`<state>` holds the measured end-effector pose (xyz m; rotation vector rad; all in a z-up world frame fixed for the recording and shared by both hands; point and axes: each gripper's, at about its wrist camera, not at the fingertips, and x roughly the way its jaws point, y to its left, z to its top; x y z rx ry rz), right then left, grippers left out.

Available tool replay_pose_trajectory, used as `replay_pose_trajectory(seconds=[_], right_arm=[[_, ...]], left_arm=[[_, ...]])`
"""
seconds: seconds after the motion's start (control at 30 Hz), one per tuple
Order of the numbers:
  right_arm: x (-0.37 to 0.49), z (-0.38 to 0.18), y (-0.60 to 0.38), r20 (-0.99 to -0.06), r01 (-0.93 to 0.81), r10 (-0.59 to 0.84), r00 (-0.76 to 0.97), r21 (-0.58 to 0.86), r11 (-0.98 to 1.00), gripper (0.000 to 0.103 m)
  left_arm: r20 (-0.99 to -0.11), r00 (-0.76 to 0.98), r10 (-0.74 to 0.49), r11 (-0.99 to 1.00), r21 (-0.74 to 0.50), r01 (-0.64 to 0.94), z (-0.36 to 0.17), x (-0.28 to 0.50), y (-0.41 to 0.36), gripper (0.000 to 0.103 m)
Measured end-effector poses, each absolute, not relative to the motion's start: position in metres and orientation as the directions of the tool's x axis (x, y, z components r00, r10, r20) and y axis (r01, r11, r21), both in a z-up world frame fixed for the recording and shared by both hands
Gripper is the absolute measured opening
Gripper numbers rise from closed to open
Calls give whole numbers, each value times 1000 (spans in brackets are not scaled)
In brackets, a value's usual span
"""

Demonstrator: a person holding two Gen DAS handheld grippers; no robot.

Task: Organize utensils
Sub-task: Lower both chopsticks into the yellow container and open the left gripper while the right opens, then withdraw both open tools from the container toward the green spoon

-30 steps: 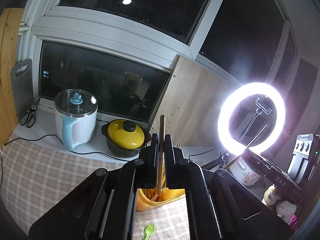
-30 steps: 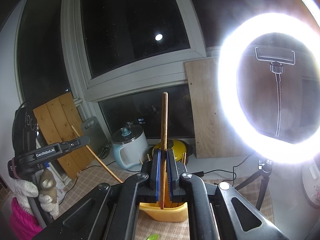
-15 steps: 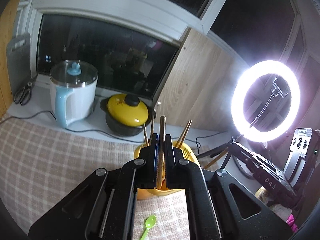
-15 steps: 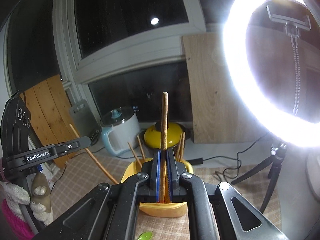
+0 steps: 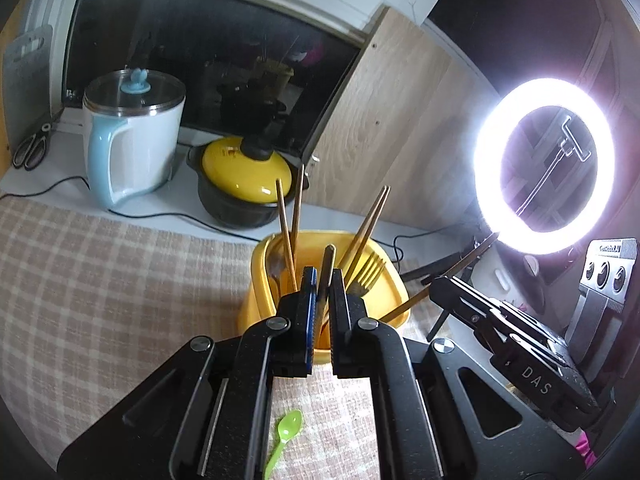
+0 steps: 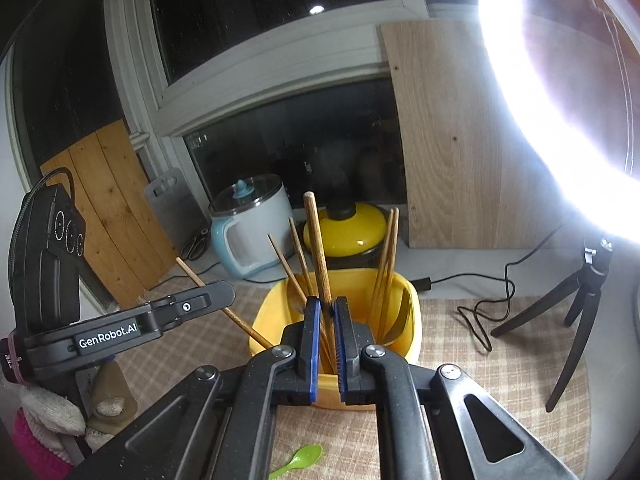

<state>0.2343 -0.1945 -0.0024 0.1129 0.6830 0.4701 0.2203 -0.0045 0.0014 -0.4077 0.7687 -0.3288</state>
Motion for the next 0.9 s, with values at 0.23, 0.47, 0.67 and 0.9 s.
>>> replay_pose_trajectory(seconds=[0.23,0.47,0.67,0.9], right_arm=[[232,-13,-201,-602,-381,469,646,278,882,18],[216,-9,-213,-590,-382,477,651,289,878,37],[197,-6,-231,-575,-366,469,671,293,883,52],[174,-5,-254,-567,-354,461,683,295,888,58]], left_arm=[[-615,657,-437,873,-465,146,-4,217,-8,3],[-599,673,-433,878,-450,164,6,200,-6,24],[-586,692,-421,885,-432,173,16,180,2,24],[-597,685,-417,896,-398,198,16,159,2,24]])
